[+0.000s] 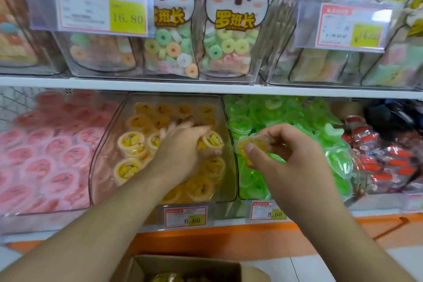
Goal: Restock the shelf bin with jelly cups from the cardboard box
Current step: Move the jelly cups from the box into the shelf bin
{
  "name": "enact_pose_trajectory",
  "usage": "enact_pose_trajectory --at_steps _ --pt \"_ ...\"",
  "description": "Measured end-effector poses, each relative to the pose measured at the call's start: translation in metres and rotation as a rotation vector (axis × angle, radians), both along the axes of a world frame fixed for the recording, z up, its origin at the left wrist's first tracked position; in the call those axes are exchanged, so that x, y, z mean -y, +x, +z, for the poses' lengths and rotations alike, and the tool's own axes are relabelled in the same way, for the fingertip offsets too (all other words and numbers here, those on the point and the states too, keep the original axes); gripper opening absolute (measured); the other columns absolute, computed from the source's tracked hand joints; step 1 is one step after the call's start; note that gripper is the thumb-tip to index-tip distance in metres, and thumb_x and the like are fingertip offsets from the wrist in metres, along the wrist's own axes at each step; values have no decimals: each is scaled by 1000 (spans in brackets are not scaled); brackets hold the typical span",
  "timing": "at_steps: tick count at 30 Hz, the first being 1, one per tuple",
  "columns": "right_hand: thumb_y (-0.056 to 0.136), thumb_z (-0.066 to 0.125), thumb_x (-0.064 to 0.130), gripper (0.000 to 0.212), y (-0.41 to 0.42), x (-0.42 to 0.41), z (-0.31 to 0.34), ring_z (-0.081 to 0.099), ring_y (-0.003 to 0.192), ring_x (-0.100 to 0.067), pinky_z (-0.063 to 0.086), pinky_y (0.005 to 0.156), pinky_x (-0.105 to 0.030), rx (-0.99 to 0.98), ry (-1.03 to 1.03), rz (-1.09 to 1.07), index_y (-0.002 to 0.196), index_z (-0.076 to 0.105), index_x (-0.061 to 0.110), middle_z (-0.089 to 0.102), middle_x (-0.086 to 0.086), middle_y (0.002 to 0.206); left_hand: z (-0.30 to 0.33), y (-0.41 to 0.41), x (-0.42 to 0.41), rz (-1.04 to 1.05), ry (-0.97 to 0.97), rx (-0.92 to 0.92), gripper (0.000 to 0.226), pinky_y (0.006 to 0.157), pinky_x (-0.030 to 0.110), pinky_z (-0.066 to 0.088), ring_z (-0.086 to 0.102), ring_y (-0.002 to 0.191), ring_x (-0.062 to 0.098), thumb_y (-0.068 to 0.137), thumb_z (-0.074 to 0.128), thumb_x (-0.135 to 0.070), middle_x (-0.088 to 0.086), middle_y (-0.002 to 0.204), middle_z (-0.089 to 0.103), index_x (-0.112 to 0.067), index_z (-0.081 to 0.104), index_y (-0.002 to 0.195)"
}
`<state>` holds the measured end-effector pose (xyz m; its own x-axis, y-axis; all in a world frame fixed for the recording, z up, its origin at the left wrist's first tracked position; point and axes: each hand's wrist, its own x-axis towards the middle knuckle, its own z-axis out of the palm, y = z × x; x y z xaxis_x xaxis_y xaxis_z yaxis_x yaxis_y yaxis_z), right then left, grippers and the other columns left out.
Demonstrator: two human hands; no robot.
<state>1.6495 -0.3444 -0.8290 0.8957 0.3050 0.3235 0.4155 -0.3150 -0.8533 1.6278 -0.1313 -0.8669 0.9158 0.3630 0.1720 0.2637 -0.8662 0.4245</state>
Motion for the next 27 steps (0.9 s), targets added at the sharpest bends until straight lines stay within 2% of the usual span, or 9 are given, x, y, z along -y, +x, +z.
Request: enact_pose_trajectory --at_steps 4,8,11,13,16,20,24,27 --pt "84 82 33 17 0 -2 -1 73 89 -18 60 79 -49 12 -11 -2 85 65 28 71 5 85 -8 -1 -1 -37 159 88 64 107 45 18 37 141 25 88 53 -76 -18 149 55 -47 52 145" --pt "84 82 31 17 -2 -4 -1 72 88 -16 59 79 -48 23 -30 -7 85 65 30 71 6 85 -13 -5 -4 -69 231 116 62 105 44 17 41 142 21 90 42 -76 -20 146 58 -45 55 143" --pt "84 82 31 17 -4 -3 -1 72 88 -17 59 79 -47 23 -38 -5 85 64 30 72 6 85 -13 -7 -8 -44 237 85 56 109 50 26 39 137 32 90 50 -76 -10 149 55 -52 56 140" --pt "84 82 32 18 -4 -2 0 72 87 -18 58 79 -47 22 -40 -6 85 64 30 72 6 85 -12 -9 -8 -52 248 131 44 99 47 32 44 124 30 90 62 -67 -10 137 62 -50 66 129" --pt "85 82 33 18 -5 -2 -1 72 87 -18 59 80 -47 13 -44 -1 86 64 30 72 6 86 -13 -10 -8 -55 250 230 27 87 41 28 47 108 21 88 73 -53 -18 115 70 -42 77 113" --pt "83 81 35 18 -4 -3 -3 72 86 -20 59 79 -48 9 -42 -2 87 64 30 72 5 86 -10 -11 -6 -56 211 271 22 91 43 30 53 109 19 87 76 -50 -21 109 74 -40 80 106" --pt "84 82 32 18 -3 -5 -3 72 84 -20 58 78 -47 20 -52 0 85 64 29 71 4 84 -6 -18 -13 -89 190 214 35 99 41 29 51 123 15 89 74 -49 -22 125 68 -42 72 124" --pt "85 82 30 18 -4 -6 -1 73 82 -19 58 78 -45 18 -61 -2 83 64 28 71 3 83 -2 -25 -23 -77 199 198 38 102 38 27 52 126 15 87 74 -55 -21 129 66 -41 70 122"
